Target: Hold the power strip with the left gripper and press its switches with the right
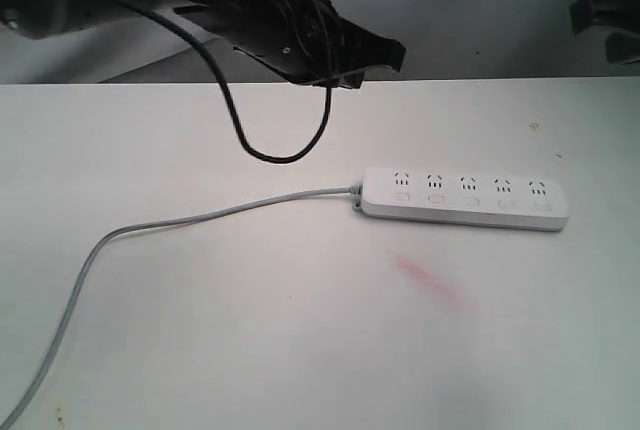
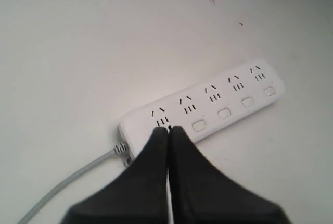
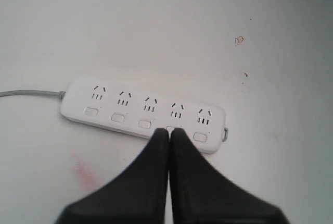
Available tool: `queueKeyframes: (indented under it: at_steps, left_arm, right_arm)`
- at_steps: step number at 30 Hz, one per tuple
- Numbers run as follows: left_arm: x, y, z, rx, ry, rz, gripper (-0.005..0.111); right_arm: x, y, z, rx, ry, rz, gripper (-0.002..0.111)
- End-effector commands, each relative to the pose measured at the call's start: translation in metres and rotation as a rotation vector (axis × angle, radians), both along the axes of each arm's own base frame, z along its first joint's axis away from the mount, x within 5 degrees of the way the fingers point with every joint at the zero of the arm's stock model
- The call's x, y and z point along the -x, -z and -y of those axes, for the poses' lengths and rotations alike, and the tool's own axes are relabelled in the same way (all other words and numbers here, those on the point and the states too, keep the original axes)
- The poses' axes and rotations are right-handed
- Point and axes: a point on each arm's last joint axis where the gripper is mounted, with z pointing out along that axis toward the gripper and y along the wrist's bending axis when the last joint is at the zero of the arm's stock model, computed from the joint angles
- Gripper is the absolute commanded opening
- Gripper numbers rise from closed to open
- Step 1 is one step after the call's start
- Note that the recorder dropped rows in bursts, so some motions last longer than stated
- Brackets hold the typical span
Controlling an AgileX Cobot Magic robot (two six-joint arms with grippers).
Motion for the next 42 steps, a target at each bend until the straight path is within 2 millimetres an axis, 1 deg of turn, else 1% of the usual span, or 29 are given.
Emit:
queueKeyframes:
  at_steps: [1,4,8,13,19,25,28,30,33,37,41,42]
  left_arm:
    - [0.027,-0.026,-0.018,0.023,-0.008,0.035,0.000]
    - [0.045,-0.042,-0.033,0.055,-0.033,0.073,0.000]
    - [0.071,-0.055,-0.055,0.090,-0.073,0.118,0.000]
    - [0.109,-0.063,-0.084,0.129,-0.096,0.172,0.000]
    - [0.157,-0.071,-0.119,0.177,-0.104,0.243,0.000]
    - [0.206,-0.075,-0.155,0.260,-0.119,0.354,0.000]
    - [0.227,-0.069,-0.171,0.303,-0.131,0.401,0.000]
    - [0.239,-0.061,-0.180,0.331,-0.150,0.411,0.000]
    - [0.254,-0.044,-0.194,0.343,-0.181,0.425,0.000]
    - [0.270,-0.021,-0.211,0.336,-0.231,0.442,0.000]
    - [0.281,-0.001,-0.228,0.289,-0.306,0.443,0.000]
    - [0.284,0.002,-0.234,0.276,-0.335,0.453,0.000]
  right_arm:
    - [0.039,-0.007,0.012,-0.026,0.014,0.032,0.000]
    - [0.067,-0.009,0.020,-0.042,0.021,0.058,0.000]
    - [0.107,-0.012,0.032,-0.065,0.029,0.097,0.000]
    - [0.149,-0.013,0.044,-0.105,0.049,0.149,0.000]
    - [0.206,-0.008,0.060,-0.156,0.064,0.245,0.000]
    - [0.259,-0.001,0.075,-0.205,0.074,0.331,0.000]
    - [0.284,0.006,0.083,-0.219,0.071,0.374,0.000]
    - [0.297,0.011,0.086,-0.224,0.070,0.392,0.000]
    - [0.311,0.014,0.091,-0.237,0.072,0.451,0.000]
    - [0.309,0.016,0.091,-0.232,0.079,0.443,0.000]
    - [0.304,0.024,0.090,-0.242,0.095,0.406,0.000]
    - [0.301,0.028,0.089,-0.247,0.104,0.384,0.000]
